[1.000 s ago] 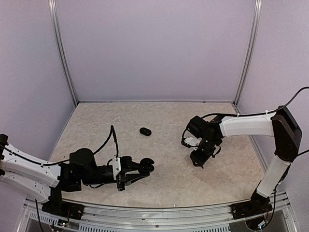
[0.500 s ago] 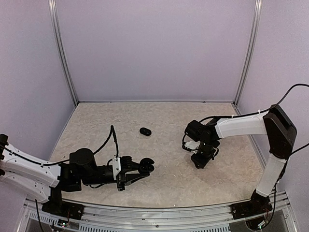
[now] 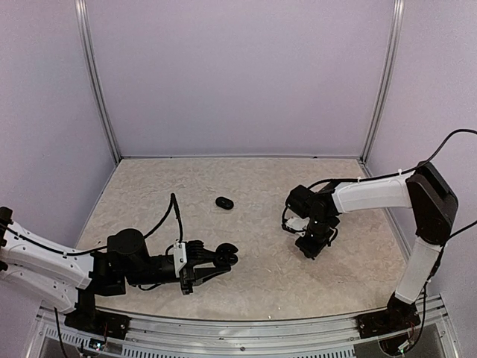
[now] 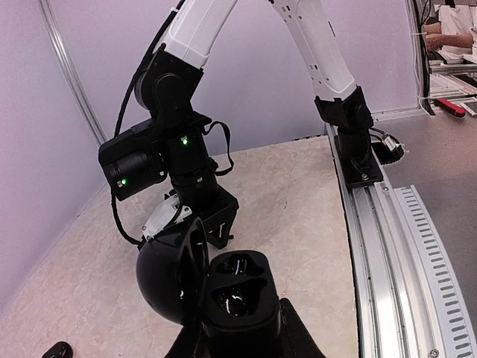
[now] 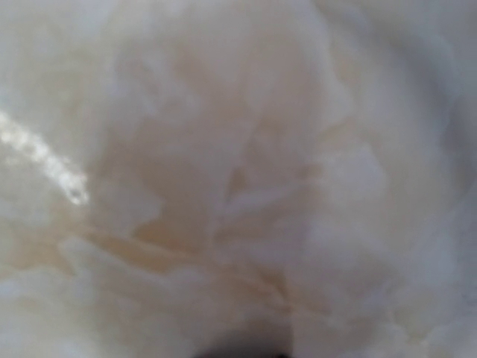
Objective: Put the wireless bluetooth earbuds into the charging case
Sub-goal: Pick up the right earbud from the center of the board, then insert the right earbud into the right side groove of the charging case.
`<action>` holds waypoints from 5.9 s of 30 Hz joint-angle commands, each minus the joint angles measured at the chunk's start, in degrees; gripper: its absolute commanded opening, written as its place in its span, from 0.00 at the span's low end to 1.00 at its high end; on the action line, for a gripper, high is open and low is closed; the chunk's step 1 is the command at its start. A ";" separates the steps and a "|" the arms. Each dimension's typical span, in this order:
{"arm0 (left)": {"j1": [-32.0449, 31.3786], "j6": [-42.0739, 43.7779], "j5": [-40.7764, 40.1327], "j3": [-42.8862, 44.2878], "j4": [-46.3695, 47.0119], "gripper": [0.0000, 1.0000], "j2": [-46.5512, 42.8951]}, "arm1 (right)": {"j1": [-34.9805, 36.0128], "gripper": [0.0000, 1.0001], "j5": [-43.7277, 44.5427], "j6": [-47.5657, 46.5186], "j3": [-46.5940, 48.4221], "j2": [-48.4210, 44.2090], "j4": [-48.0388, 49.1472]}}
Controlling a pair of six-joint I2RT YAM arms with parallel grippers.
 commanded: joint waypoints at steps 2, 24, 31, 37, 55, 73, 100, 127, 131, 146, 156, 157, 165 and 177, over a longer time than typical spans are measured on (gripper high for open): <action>-0.32 0.04 -0.88 0.28 1.05 0.11 -1.15 | -0.70 0.19 -3.33 -0.36 0.21 -0.83 0.64; 2.64 -4.35 -0.61 -2.06 6.01 0.11 -4.57 | -10.23 0.16 -47.41 8.89 -2.12 -23.21 24.83; 3.55 -6.47 1.11 -1.70 8.13 0.11 -5.04 | -10.21 0.14 -68.39 18.33 -4.54 -27.07 41.63; 3.96 -7.61 2.27 -1.57 9.06 0.11 -5.70 | -9.77 0.14 -76.62 24.22 -7.11 -27.86 52.69; 5.02 -7.79 5.58 -0.64 14.39 0.11 -3.19 | 8.09 0.15 -58.34 -0.96 -0.80 -32.35 44.06; 1.00 2.01 -1.52 1.77 14.51 0.11 -1.32 | 24.15 0.14 -37.82 -10.81 -1.96 -30.34 50.33; -3.22 11.30 -8.92 2.01 16.47 0.12 -0.07 | 29.60 0.13 -24.00 -13.05 -8.79 -33.95 59.85; -4.17 12.61 -3.14 3.44 12.58 0.12 -1.21 | 29.71 0.10 -29.72 -19.93 -8.78 -35.83 56.16; -4.13 12.61 -3.04 3.42 12.58 0.12 -1.32 | 29.86 0.10 -31.61 -20.03 -8.25 -35.34 54.96; -4.13 12.43 -5.15 3.13 13.64 0.12 -1.15 | 31.69 0.07 -23.81 -17.73 -7.65 -31.75 56.25; -4.12 12.60 -8.87 2.21 16.11 0.11 -0.37 | 31.96 0.06 -18.39 -14.86 -9.13 -32.32 60.45; -4.12 12.61 -9.06 2.20 16.30 0.11 -0.36 | 31.92 0.06 -18.00 -14.66 -9.30 -32.35 60.94; -4.17 12.27 -11.78 2.13 18.41 0.11 0.48 | 31.96 0.05 -14.72 -12.17 -9.50 -31.05 62.60; -4.12 11.99 -16.04 2.39 21.46 0.11 2.28 | 31.91 0.04 -12.12 -9.38 -9.48 -28.42 64.16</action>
